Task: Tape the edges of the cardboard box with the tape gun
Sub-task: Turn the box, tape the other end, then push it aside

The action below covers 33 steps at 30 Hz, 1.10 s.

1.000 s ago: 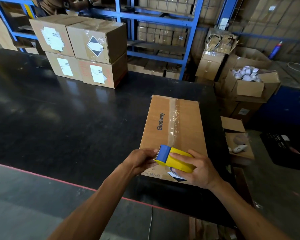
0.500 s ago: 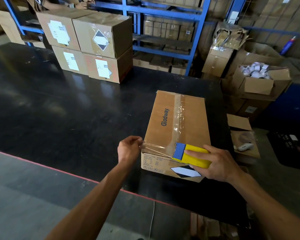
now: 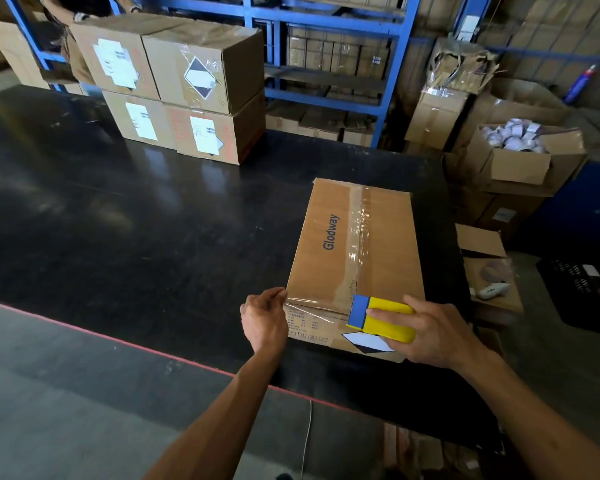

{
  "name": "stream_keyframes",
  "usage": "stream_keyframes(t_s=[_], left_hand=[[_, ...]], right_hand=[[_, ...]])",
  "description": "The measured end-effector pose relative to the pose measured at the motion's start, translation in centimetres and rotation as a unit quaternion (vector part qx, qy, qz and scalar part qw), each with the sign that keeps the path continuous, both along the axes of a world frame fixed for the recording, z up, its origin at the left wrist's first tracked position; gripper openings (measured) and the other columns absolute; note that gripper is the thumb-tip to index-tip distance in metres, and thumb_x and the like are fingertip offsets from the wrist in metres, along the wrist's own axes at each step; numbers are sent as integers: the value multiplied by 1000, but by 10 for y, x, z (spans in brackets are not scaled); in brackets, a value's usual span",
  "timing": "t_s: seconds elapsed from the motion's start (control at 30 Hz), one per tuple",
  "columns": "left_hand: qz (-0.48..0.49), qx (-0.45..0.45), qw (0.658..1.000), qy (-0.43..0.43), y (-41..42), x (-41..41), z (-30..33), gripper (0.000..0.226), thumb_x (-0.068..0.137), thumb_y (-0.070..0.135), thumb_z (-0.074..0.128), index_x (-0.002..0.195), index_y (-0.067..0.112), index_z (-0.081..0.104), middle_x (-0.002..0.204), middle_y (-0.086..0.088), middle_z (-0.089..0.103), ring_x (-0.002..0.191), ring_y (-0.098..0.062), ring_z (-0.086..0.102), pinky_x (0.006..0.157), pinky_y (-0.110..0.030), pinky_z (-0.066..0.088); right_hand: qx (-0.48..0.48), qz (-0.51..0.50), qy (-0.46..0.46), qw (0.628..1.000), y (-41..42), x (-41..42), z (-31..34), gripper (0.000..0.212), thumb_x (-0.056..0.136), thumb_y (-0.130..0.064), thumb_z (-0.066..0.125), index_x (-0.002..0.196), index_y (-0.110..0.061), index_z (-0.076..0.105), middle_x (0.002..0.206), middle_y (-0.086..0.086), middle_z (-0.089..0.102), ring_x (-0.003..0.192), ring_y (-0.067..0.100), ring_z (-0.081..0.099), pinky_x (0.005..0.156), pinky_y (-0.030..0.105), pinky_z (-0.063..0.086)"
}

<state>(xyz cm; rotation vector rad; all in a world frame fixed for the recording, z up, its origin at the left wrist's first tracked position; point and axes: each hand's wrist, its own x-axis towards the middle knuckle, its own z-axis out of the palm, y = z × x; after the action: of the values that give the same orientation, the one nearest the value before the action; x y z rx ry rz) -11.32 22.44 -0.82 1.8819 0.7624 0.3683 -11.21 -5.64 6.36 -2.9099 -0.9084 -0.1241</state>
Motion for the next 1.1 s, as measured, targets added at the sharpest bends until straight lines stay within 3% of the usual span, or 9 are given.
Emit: stream_keyframes(t_s=[0.33, 0.5, 0.63, 0.73, 0.8, 0.87, 1.0, 1.03, 1.1], left_hand=[[-7, -49, 999, 2, -1, 3, -13, 12, 90, 16, 69, 95, 17, 80, 92, -4, 67, 86, -23, 66, 75, -25, 42], [-40, -34, 999, 8, 10, 3, -21, 21, 87, 28, 75, 106, 18, 78, 93, -5, 67, 89, -25, 68, 77, -29, 49], [-77, -31, 994, 67, 37, 10, -35, 105, 80, 51, 77, 157, 11, 17, 101, -9, 63, 97, -29, 64, 90, -44, 53], [-114, 118, 986, -12, 49, 14, -29, 81, 95, 31, 65, 158, 8, 20, 110, -15, 59, 100, -33, 59, 87, -44, 50], [-177, 304, 924, -152, 50, 16, -19, 62, 98, 23, 59, 152, 3, 35, 116, -20, 59, 100, -35, 58, 85, -47, 51], [-304, 417, 815, -264, 44, 28, -15, 54, 99, 23, 52, 148, 1, 42, 134, -21, 57, 119, -37, 55, 98, -51, 47], [-536, 579, 559, -254, 35, 60, -19, 57, 104, 32, 39, 157, 12, 25, 163, -8, 27, 152, -26, 23, 125, -45, 13], [-562, 598, 527, -222, 37, 66, -27, 59, 106, 35, 37, 158, 13, 20, 165, -7, 22, 153, -24, 19, 126, -44, 8], [-588, 592, 526, -164, 44, 73, -39, 61, 108, 42, 31, 159, 14, 14, 166, -4, 15, 154, -22, 15, 126, -42, 7]], right_hand=[[-31, -5, 60, 998, 5, 2, -1, 54, 76, -61, 58, 129, -51, 56, 80, -2, 47, 53, 16, 41, 48, 22, 31], [-37, -5, 58, 998, 7, 4, -1, 52, 74, -61, 53, 124, -51, 59, 80, -2, 48, 55, 20, 50, 44, 27, 42], [-50, -24, 57, 997, 11, 6, 0, 53, 71, -63, 52, 123, -56, 57, 79, -8, 39, 57, 20, 54, 47, 26, 40], [-82, -43, 77, 993, 14, 8, 4, 53, 75, -65, 51, 128, -63, 48, 87, -10, 37, 72, 20, 58, 58, 27, 39], [-96, -46, 83, 991, 15, 9, 6, 54, 79, -66, 50, 132, -66, 40, 94, -10, 38, 85, 18, 58, 64, 27, 36], [-97, -43, 82, 991, 17, 10, 8, 54, 81, -65, 52, 133, -66, 36, 98, -10, 40, 91, 18, 57, 67, 28, 36], [-91, -35, 83, 992, 21, 9, 11, 54, 81, -63, 55, 132, -66, 38, 106, -8, 47, 97, 20, 59, 70, 27, 32], [-89, -33, 79, 992, 21, 9, 11, 54, 80, -63, 55, 132, -65, 40, 109, -7, 50, 97, 22, 60, 70, 28, 33], [-99, -25, 66, 993, 21, 9, 11, 55, 78, -62, 57, 131, -63, 43, 107, -4, 54, 90, 24, 62, 66, 30, 38]])
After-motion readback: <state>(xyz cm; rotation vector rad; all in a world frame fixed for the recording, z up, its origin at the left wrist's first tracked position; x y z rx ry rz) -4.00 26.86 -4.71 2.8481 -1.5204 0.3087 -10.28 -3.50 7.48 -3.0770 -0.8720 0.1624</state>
